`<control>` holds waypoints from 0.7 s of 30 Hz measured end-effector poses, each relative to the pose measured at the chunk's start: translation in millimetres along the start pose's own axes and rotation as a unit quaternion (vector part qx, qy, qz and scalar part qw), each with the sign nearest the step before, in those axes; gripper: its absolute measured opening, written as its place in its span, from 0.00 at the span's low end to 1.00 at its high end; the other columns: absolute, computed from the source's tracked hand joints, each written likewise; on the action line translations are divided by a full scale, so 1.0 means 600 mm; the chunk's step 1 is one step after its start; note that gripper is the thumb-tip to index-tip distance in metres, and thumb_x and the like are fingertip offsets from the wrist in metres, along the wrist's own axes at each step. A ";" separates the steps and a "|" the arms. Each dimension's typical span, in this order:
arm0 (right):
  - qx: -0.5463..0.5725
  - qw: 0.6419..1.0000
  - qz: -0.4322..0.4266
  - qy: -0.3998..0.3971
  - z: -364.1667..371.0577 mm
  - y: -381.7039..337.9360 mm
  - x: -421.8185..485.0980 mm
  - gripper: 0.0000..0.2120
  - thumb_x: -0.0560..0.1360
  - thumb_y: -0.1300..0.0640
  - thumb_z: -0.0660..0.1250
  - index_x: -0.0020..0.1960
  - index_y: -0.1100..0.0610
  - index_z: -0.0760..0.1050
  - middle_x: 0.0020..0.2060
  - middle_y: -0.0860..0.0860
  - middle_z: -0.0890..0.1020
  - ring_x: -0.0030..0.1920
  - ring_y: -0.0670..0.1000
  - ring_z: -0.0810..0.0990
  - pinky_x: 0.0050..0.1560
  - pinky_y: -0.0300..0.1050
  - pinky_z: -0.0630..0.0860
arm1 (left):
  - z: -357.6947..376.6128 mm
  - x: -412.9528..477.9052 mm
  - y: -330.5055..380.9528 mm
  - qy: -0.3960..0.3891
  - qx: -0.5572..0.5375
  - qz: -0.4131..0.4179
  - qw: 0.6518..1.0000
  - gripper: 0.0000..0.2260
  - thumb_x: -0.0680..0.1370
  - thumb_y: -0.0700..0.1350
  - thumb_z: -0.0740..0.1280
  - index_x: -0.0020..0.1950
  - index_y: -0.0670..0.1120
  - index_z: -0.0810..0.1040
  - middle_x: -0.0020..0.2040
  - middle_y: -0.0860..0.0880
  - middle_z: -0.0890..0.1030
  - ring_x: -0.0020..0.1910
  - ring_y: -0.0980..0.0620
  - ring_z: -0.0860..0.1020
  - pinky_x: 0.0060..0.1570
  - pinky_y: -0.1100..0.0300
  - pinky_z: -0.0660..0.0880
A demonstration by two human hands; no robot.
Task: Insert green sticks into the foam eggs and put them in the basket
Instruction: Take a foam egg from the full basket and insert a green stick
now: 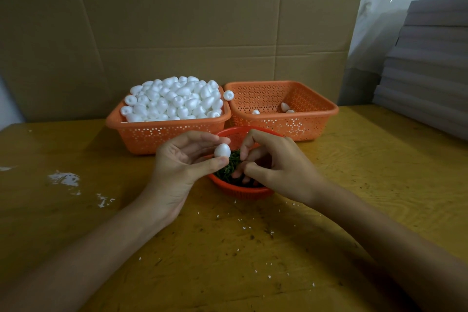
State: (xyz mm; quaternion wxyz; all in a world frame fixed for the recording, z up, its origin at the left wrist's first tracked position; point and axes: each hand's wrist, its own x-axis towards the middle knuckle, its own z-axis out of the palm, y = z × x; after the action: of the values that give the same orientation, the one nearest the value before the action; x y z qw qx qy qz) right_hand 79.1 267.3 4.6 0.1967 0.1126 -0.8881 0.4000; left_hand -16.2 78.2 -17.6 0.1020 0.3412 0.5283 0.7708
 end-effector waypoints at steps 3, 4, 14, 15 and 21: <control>0.001 1.000 0.004 -0.003 -0.001 0.000 0.000 0.07 0.76 0.68 0.69 0.50 0.59 0.74 0.40 0.49 0.89 0.39 0.47 0.88 0.42 0.47 0.85 | 0.000 0.000 -0.001 0.001 0.005 0.001 1.000 0.16 0.64 0.40 0.82 0.49 0.50 0.87 0.55 0.42 0.88 0.58 0.46 0.86 0.55 0.58 0.82; 0.001 1.000 0.005 -0.005 -0.001 0.000 0.000 0.07 0.76 0.68 0.69 0.50 0.59 0.74 0.40 0.49 0.89 0.39 0.47 0.88 0.42 0.46 0.85 | 0.000 0.000 -0.001 0.001 0.006 0.001 1.000 0.16 0.64 0.41 0.82 0.49 0.50 0.87 0.55 0.42 0.88 0.58 0.46 0.86 0.55 0.58 0.82; -0.001 1.000 0.003 -0.008 -0.001 0.001 0.000 0.07 0.76 0.68 0.69 0.49 0.59 0.74 0.40 0.49 0.89 0.39 0.47 0.88 0.41 0.45 0.84 | 0.001 -0.001 -0.002 0.016 0.029 -0.003 0.999 0.18 0.62 0.42 0.85 0.49 0.52 0.87 0.53 0.45 0.88 0.53 0.50 0.86 0.45 0.64 0.81; -0.003 1.000 0.002 -0.007 -0.001 0.001 0.000 0.07 0.76 0.68 0.69 0.49 0.59 0.74 0.40 0.49 0.89 0.38 0.47 0.88 0.41 0.45 0.84 | 0.001 0.000 -0.002 0.016 0.026 -0.003 1.000 0.18 0.62 0.42 0.85 0.49 0.52 0.87 0.53 0.45 0.88 0.52 0.51 0.86 0.43 0.65 0.80; 0.000 1.000 -0.001 -0.005 0.000 0.003 0.001 0.07 0.76 0.69 0.69 0.49 0.59 0.74 0.40 0.49 0.89 0.38 0.47 0.88 0.41 0.46 0.85 | -0.001 0.002 -0.005 0.038 0.002 -0.011 0.999 0.18 0.65 0.43 0.82 0.54 0.49 0.85 0.53 0.42 0.88 0.45 0.53 0.85 0.37 0.63 0.79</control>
State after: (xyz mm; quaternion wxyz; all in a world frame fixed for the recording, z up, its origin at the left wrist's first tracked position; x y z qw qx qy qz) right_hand 78.0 268.3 3.7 0.1925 0.1153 -0.8891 0.3991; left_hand -18.2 79.6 -19.6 0.0899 0.3054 0.5369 0.7813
